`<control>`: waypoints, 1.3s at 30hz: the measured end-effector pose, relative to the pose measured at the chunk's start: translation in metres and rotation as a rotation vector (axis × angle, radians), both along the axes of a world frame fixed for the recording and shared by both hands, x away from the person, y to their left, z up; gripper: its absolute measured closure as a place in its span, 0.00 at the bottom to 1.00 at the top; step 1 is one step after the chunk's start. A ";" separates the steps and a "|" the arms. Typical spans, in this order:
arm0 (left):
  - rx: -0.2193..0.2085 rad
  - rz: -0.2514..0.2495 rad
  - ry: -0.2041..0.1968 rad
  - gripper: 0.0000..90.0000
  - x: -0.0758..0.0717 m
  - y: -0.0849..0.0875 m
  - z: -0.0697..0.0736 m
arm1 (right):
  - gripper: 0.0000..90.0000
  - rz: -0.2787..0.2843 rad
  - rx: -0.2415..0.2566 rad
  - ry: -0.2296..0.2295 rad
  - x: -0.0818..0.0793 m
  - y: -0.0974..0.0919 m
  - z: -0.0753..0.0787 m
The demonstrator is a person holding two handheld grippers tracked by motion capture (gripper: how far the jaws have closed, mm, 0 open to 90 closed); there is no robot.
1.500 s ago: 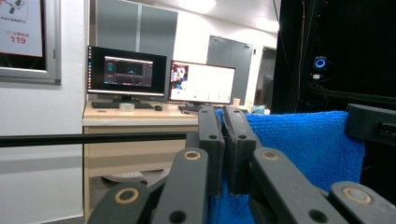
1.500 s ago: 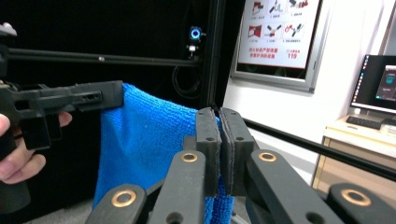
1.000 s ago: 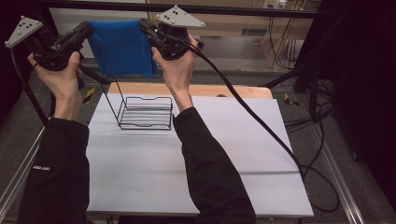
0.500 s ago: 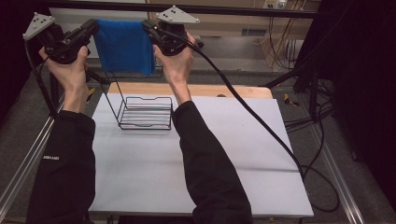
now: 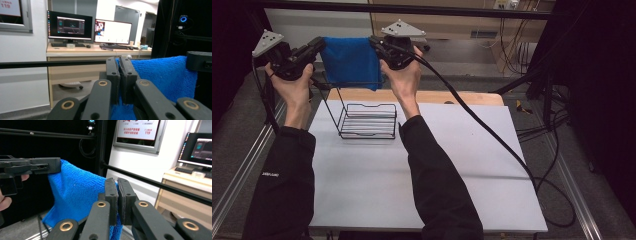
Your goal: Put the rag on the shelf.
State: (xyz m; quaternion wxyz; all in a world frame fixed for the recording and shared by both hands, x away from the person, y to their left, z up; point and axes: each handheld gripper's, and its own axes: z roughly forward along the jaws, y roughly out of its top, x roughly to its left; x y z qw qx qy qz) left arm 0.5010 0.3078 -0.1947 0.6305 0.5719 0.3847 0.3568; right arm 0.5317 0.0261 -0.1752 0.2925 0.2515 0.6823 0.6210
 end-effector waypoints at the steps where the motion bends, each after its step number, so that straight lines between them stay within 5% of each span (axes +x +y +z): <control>1: 0.005 -0.004 0.000 0.96 -0.001 0.000 -0.002 | 0.97 -0.002 -0.010 0.004 -0.001 0.000 -0.002; 13: 0.048 -0.020 0.035 0.96 -0.004 0.001 -0.024 | 0.97 0.003 -0.011 0.047 -0.001 -0.002 -0.023; 24: 0.049 -0.045 0.030 0.96 -0.019 0.010 -0.029 | 0.96 0.049 -0.016 0.046 -0.013 0.000 -0.024; 39: 0.097 -0.091 0.053 0.95 -0.039 0.015 -0.036 | 0.96 0.109 -0.111 0.096 -0.036 -0.002 -0.027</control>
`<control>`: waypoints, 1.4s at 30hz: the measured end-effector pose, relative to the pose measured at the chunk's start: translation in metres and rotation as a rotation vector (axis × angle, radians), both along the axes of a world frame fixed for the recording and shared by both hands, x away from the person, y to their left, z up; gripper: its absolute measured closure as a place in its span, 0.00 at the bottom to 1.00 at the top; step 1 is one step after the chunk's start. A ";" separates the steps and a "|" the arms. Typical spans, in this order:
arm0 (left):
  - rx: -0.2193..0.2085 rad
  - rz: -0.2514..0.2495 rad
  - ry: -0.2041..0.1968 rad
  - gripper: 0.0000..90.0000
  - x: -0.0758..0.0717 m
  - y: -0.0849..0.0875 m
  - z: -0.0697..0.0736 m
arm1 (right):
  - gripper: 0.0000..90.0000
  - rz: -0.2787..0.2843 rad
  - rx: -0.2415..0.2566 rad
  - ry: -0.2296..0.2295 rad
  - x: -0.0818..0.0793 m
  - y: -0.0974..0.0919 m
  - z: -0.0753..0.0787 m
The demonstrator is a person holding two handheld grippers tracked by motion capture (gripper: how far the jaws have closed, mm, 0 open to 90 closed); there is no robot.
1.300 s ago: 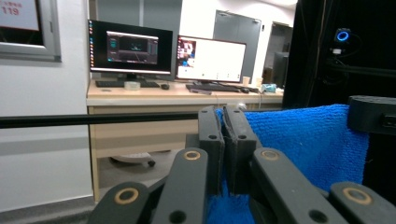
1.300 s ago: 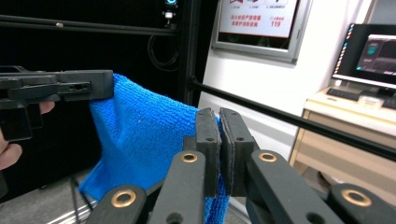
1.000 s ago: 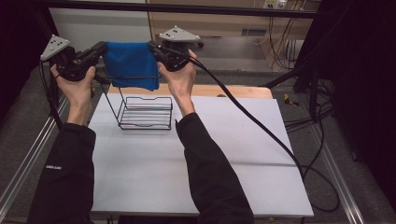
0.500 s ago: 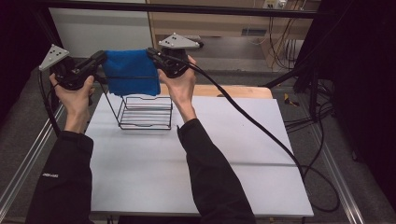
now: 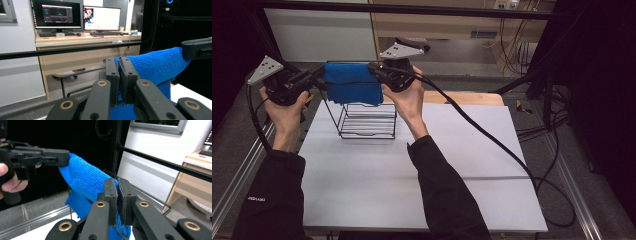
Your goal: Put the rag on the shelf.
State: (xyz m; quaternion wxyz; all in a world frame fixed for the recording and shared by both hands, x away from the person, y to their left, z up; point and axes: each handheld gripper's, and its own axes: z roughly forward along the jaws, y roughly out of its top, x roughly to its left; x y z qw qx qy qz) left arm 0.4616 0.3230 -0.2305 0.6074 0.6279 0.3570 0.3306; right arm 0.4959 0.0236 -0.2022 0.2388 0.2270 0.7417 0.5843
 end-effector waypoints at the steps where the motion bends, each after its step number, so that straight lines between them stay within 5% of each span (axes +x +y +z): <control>1: -0.001 -0.001 0.003 0.95 -0.001 0.000 0.000 | 0.96 0.000 0.000 0.000 0.000 0.000 0.000; 19: 0.107 -0.013 0.105 0.91 -0.026 0.001 -0.014 | 0.96 0.043 -0.062 0.053 -0.015 0.000 -0.012; 27: 0.095 -0.012 0.114 0.75 -0.035 0.003 0.008 | 0.96 0.051 -0.093 0.063 -0.015 0.001 -0.020; 31: 0.129 0.001 0.150 0.80 -0.032 -0.006 0.010 | 0.96 0.057 -0.096 0.064 -0.016 0.003 -0.022; 35: 0.191 -0.005 0.236 0.88 -0.021 -0.013 0.000 | 0.95 0.063 -0.136 0.063 -0.017 0.005 -0.027; 42: 0.168 -0.010 0.270 0.99 -0.012 -0.011 -0.008 | 0.95 0.070 -0.181 0.065 -0.019 0.007 -0.032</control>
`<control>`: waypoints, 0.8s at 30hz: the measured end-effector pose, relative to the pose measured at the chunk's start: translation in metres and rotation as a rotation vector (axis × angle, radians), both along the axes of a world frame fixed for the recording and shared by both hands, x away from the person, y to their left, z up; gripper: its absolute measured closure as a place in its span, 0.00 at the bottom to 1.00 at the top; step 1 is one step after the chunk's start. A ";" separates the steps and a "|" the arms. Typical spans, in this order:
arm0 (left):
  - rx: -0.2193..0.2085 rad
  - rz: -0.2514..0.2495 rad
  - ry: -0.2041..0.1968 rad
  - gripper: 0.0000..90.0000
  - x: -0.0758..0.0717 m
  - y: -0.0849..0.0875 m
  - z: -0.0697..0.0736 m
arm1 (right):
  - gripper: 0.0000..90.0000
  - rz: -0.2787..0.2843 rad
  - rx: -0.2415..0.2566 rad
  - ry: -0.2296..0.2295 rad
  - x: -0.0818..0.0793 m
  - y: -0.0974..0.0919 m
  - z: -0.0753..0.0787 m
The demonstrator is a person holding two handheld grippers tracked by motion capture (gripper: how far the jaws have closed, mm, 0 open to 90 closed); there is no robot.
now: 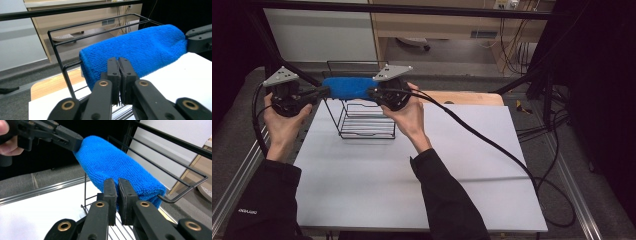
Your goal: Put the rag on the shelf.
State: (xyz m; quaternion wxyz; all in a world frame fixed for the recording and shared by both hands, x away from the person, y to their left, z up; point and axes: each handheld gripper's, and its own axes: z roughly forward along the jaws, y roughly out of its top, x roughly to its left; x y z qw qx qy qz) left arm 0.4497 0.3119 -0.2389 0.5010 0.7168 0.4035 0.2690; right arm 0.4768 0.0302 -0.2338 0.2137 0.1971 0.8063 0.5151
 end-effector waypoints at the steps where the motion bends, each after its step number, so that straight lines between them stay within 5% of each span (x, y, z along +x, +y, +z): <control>1: 0.000 -0.002 0.004 0.99 0.001 0.000 -0.001 | 0.95 0.000 0.000 0.000 0.000 0.000 0.000; 10: 0.033 -0.007 0.039 1.00 0.006 -0.003 -0.014 | 0.88 -0.018 0.004 0.072 0.004 -0.005 -0.008; 14: 0.050 0.002 0.050 1.00 0.010 -0.004 -0.020 | 0.82 -0.024 0.010 0.066 0.003 -0.009 -0.006; 17: 0.053 0.006 0.053 1.00 0.013 -0.005 -0.024 | 0.73 -0.046 0.067 0.026 -0.001 -0.013 0.002; 20: 0.059 0.011 0.055 1.00 0.015 -0.006 -0.026 | 0.86 -0.007 0.133 0.051 -0.002 -0.012 0.005; 24: 0.062 0.015 0.051 1.00 0.016 -0.007 -0.027 | 0.93 -0.018 0.084 0.091 0.003 -0.008 -0.005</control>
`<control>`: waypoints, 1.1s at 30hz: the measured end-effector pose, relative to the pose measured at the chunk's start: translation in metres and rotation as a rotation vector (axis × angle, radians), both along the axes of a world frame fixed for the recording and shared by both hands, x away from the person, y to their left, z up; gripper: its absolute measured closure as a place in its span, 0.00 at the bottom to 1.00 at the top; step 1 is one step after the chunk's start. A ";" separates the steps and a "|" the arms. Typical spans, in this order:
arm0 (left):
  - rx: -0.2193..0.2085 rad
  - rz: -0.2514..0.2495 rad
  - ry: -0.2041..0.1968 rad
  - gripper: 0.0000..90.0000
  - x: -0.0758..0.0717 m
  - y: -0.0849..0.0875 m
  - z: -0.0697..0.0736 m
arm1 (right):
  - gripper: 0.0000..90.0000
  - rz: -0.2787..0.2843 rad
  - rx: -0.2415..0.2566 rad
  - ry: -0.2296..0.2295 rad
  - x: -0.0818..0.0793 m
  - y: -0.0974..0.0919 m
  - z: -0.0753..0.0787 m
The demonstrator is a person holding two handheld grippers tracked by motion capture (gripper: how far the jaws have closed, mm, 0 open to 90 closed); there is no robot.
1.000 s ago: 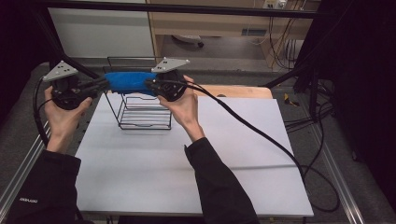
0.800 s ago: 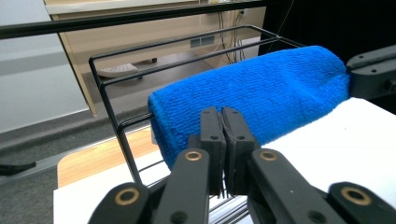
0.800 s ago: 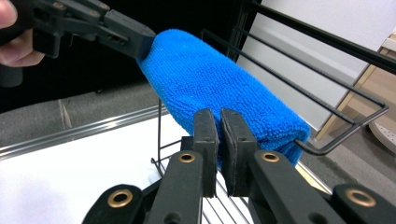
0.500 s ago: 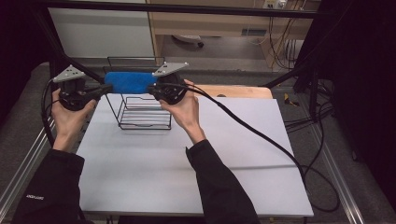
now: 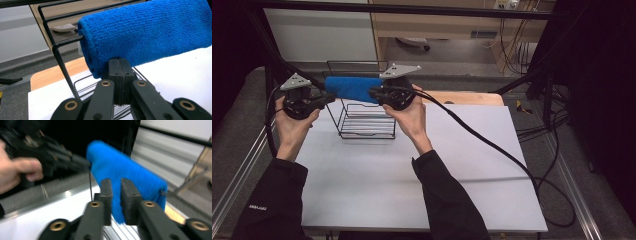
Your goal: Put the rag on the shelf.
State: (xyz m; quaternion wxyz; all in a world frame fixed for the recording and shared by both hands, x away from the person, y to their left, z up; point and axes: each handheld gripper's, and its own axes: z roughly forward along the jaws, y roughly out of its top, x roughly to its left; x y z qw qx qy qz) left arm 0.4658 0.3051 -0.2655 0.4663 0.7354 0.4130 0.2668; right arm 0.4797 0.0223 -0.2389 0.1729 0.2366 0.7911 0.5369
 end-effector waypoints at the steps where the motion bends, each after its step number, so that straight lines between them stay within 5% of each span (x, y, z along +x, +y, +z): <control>1: -0.001 -0.002 -0.002 1.00 0.000 0.000 -0.001 | 0.95 -0.005 -0.007 0.011 0.002 0.002 -0.004; 5: -0.005 0.001 -0.003 1.00 0.002 0.000 -0.003 | 0.96 -0.039 -0.015 0.042 0.012 0.001 -0.021; 13: -0.025 -0.011 -0.011 1.00 0.000 0.001 -0.004 | 0.90 -0.035 0.009 0.030 0.011 -0.006 -0.023; 21: -0.022 -0.017 -0.016 0.78 -0.013 0.004 0.002 | 0.69 -0.034 0.040 0.001 -0.004 -0.024 -0.009; 33: 0.001 -0.013 -0.022 0.55 -0.032 0.008 0.005 | 0.38 -0.064 0.045 0.022 -0.011 -0.053 -0.004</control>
